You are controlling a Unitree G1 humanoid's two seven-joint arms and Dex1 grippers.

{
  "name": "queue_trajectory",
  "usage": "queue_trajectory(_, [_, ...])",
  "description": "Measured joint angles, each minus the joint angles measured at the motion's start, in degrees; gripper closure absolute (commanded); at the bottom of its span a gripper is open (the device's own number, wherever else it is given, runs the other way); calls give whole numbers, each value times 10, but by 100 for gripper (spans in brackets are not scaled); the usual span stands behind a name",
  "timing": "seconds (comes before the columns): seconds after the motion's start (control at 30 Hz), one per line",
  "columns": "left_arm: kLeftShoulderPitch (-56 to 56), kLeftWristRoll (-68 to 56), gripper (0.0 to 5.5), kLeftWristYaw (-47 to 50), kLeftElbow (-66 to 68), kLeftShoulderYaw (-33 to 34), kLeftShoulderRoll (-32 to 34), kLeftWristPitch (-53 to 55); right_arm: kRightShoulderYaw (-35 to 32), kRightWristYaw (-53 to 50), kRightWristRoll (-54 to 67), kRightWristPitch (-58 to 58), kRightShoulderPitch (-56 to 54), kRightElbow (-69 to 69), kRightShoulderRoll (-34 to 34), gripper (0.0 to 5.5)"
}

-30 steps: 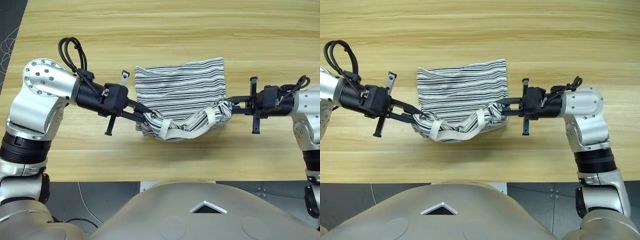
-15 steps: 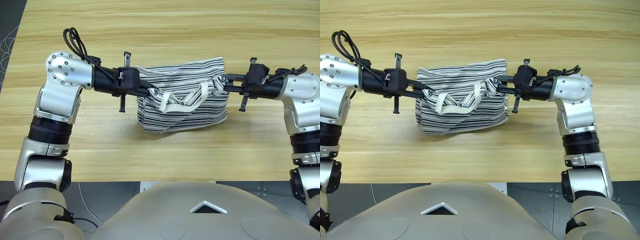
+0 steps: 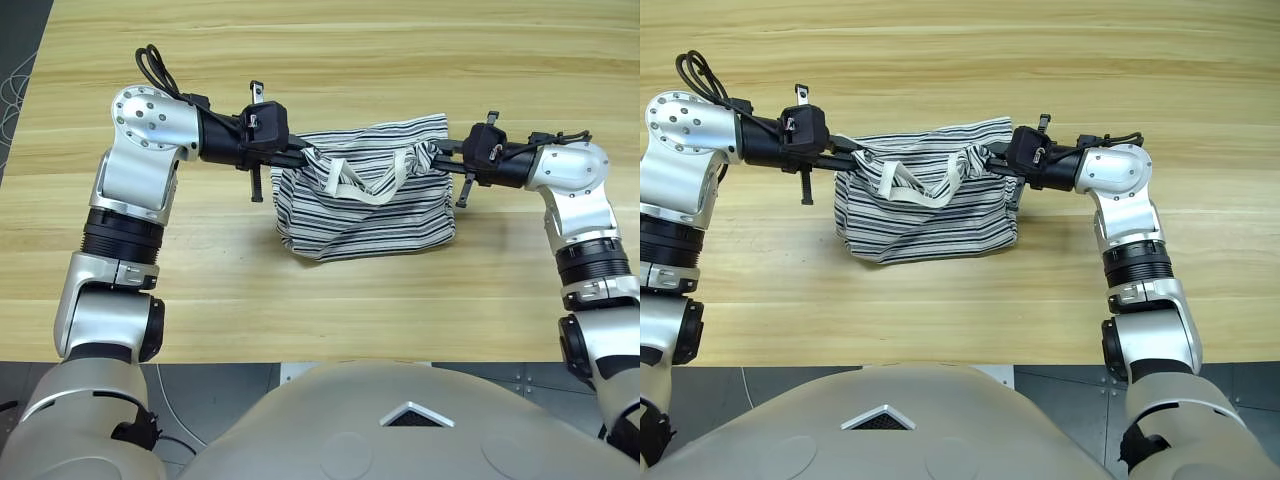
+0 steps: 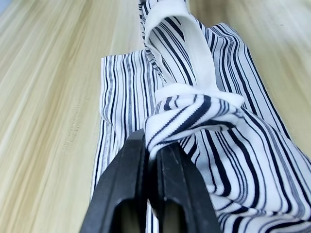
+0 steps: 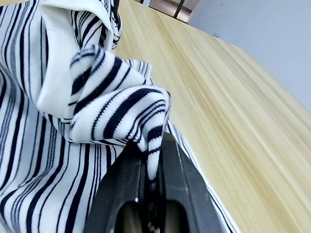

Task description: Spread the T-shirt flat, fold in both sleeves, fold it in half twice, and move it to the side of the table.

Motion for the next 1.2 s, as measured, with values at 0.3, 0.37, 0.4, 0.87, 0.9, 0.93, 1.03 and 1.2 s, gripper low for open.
queue_trajectory(0.3, [-44,33,539,27,154,6,-16,-65,-1,-39,-33,-38,-42,92,5,540])
queue_trajectory(0.37, [-50,42,539,33,185,6,-23,-80,0,-45,-38,-44,-51,112,8,540])
queue_trajectory(0.4, [-51,45,539,36,197,6,-26,-89,0,-45,-41,-48,-55,121,11,540])
queue_trajectory(0.87, [-104,87,411,98,396,11,-102,-144,11,-127,-111,-94,-107,297,52,447])
queue_trajectory(0.9, [-111,92,411,119,419,14,-102,-150,11,-142,-114,-95,-114,318,53,447])
queue_trajectory(0.93, [-118,96,411,141,439,21,-102,-155,8,-155,-117,-91,-122,335,55,447])
queue_trajectory(1.03, [-150,106,411,198,494,39,-98,-163,3,-194,-124,-72,-149,386,64,447])
queue_trajectory(1.2, [-166,130,411,291,549,50,-97,-159,-31,-230,-114,-23,-171,429,84,447])
